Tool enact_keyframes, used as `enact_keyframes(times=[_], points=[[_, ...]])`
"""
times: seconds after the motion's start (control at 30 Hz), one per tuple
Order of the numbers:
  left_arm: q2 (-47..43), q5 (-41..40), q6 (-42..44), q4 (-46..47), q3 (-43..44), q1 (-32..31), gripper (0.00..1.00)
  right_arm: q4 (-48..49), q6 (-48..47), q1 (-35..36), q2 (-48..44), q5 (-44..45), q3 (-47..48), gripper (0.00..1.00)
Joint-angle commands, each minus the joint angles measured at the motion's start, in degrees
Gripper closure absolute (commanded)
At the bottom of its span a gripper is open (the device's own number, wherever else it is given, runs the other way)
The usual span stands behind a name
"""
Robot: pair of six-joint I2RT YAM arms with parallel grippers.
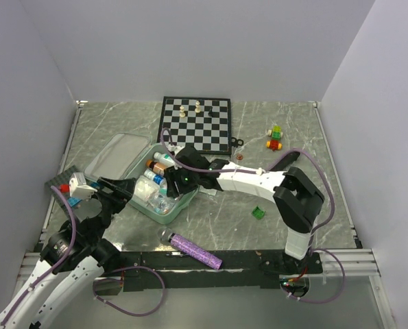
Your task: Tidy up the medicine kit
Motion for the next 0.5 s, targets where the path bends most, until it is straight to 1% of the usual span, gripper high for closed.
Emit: enact_keyframes(times=[0.0, 0.03, 0.1, 0.13, 0.17, 0.2, 0.3, 0.37, 0.47], points=[[-0.76, -0.83, 0.96, 0.11, 0.18, -0.08, 0.24, -10.49, -3.76, 1.06, -4.58, 9.61, 3.11, 0.37], [-0.67, -0.83, 0.96, 0.37, 0.09, 0.01, 0.24, -10.76, -4.72, 1.24, -4.58, 10.23, 4.08, 0.37], [-0.67, -0.74, 0.96, 0.81, 0.00, 0.01, 0.24, -10.67, -7.10, 1.85, -3.54, 8.23, 6.27, 0.44], [-0.41, -0.57, 1.05, 1.16, -0.08, -0.07, 0.24, -11.20, -7.89, 2.03, -2.66, 7.17, 7.42, 0.53], [-0.32, -0.56, 0.96, 1.34, 0.00, 0.01, 0.24, -11.64, -8.42, 2.64, -1.61, 6.81, 8.73, 0.57], [-0.14, -0.39, 0.96, 1.43, 0.00, 0.01, 0.24, -11.82, -9.12, 3.08, -0.55, 5.59, 9.79, 0.65], [0.12, -0.21, 0.61, 1.17, -0.08, 0.01, 0.24, -11.99, -9.83, 4.05, 2.09, 2.42, 11.99, 0.80], [-0.14, 0.05, 0.43, 1.08, -0.26, 0.01, 0.24, -11.12, -9.83, 4.49, 3.58, 1.37, 12.26, 0.85], [-0.41, 0.14, 0.43, 1.25, -0.70, -0.08, 0.24, -12.16, -9.92, 4.49, 6.92, -2.24, 13.92, 0.86]])
